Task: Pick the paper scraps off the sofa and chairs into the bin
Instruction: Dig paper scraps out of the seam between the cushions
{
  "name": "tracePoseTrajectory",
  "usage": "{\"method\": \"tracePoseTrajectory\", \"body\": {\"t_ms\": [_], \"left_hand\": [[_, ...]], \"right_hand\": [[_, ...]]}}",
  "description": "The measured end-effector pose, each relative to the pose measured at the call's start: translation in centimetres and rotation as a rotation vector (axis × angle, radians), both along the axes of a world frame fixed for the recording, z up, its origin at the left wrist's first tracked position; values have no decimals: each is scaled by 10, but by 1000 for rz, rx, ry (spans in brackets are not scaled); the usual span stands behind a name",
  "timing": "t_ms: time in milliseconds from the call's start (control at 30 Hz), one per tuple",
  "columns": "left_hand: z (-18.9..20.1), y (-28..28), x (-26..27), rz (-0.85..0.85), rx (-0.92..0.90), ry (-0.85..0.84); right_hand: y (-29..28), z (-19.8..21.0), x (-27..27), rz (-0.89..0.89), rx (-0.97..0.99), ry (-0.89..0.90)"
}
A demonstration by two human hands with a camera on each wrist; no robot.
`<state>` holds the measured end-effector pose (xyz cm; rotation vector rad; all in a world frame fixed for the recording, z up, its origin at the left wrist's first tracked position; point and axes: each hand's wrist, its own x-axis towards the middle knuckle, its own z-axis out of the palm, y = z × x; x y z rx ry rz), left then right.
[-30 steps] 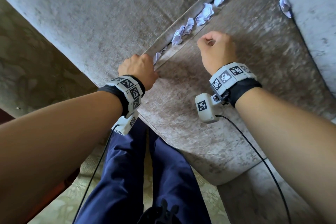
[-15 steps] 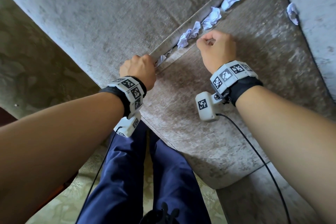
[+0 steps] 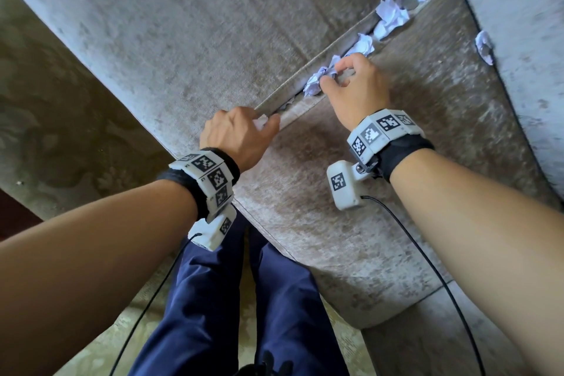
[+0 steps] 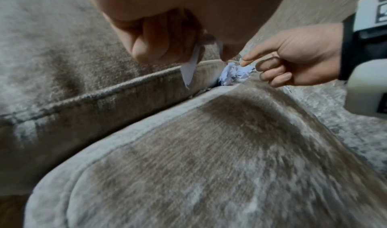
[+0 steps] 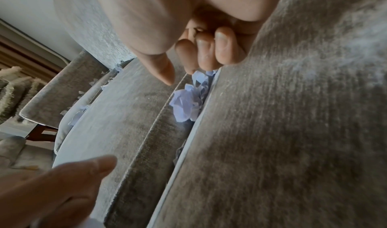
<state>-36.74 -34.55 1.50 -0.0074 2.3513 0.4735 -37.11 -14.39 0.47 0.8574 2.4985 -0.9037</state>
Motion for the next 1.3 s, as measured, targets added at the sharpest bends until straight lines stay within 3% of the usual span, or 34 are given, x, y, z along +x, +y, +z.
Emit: {"method": "tracePoseTrajectory", "body": {"t_ms": [433, 733, 1033, 1133, 1300], "left_hand": [[-6, -5, -1, 75, 143, -68], [-8, -13, -9, 131, 201, -130], [-5, -15, -9, 150, 209, -123], [-6, -16, -10, 145, 210, -126], [-8, -16, -8, 110, 194, -111]], "right_hand": [[-17, -11, -15, 42, 61, -248], [-27, -17, -25, 40, 164, -308], [-35, -14, -20, -12, 183, -226], [-44, -10, -9, 65, 206, -139], [-43, -8, -5, 117, 217, -146]]}}
